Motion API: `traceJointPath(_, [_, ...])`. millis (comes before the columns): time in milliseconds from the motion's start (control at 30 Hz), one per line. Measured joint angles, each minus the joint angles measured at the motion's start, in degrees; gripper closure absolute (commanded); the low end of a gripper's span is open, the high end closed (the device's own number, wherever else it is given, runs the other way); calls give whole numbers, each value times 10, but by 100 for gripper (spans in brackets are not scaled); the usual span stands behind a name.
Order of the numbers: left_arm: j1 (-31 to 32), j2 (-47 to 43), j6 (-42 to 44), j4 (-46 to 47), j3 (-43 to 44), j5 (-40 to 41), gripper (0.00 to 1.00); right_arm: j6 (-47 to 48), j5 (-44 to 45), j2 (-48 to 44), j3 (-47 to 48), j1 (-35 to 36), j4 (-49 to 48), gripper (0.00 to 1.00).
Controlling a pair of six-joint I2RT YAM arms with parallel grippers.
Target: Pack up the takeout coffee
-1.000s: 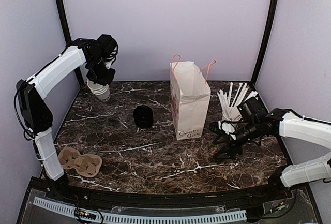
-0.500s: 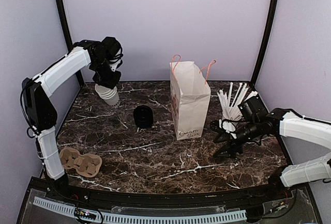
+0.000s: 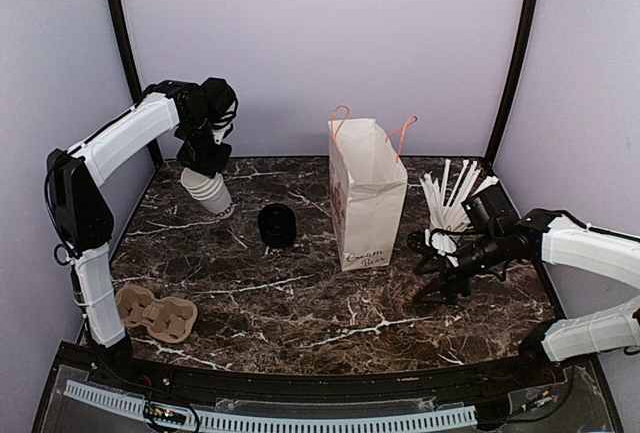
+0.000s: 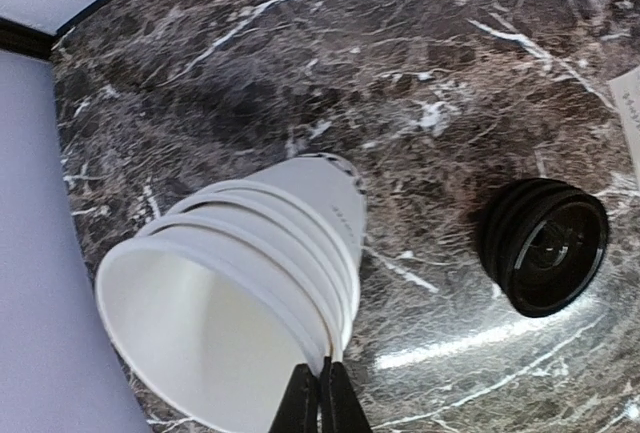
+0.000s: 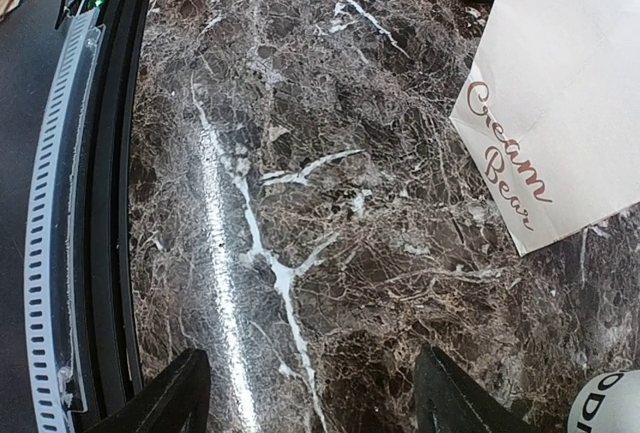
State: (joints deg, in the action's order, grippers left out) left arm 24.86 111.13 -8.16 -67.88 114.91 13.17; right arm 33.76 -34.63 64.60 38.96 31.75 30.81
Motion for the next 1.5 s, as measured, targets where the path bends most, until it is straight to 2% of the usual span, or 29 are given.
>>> traceJointPath(67, [0, 4, -3, -12, 2, 27, 100, 0, 0, -2, 0, -2, 0, 29])
traceJointPath(233, [2, 7, -17, -17, -5, 30, 100, 0, 0, -3, 0, -3, 0, 28])
traceJointPath(367, [-2, 1, -30, -3, -17, -17, 100, 0, 0, -6, 0, -5, 0, 28])
traceJointPath(467, [-1, 2, -45, -20, -9, 21, 100, 0, 2, -12, 0, -9, 0, 28])
traceJointPath(767, [-8, -6, -50, -23, 4, 4, 100, 0, 2, -30, -5, -21, -4, 28])
traceJointPath(900, [-1, -2, -59, -46, 20, 43, 100, 0, 2, -35, -5, -24, -4, 28])
traceJointPath(1033, [-4, -36, -62, -14, -25, 17, 100, 0, 2, -35, -5, -26, -4, 27])
traceJointPath(1100, [-7, -41, -66, -22, -17, 19, 100, 0, 2, -35, -5, -26, -4, 27])
traceJointPath(1200, [-12, -50, -65, -7, -16, -21, 100, 0, 2, -35, -5, -27, -4, 27])
traceJointPath(1267, [-12, -52, -71, -10, -16, 7, 100, 0, 2, -37, -5, -28, -4, 27])
traceJointPath(1367, [-4, -41, -87, -50, -6, 99, 100, 0, 2, -42, -5, -30, -4, 27])
traceJointPath(1433, [-4, -37, -88, -63, -10, 111, 100, 0, 2, -45, -5, -33, -4, 27])
traceJointPath(1500, [-11, -48, -75, -37, -40, 50, 100, 0, 2, -47, -5, -34, -4, 27])
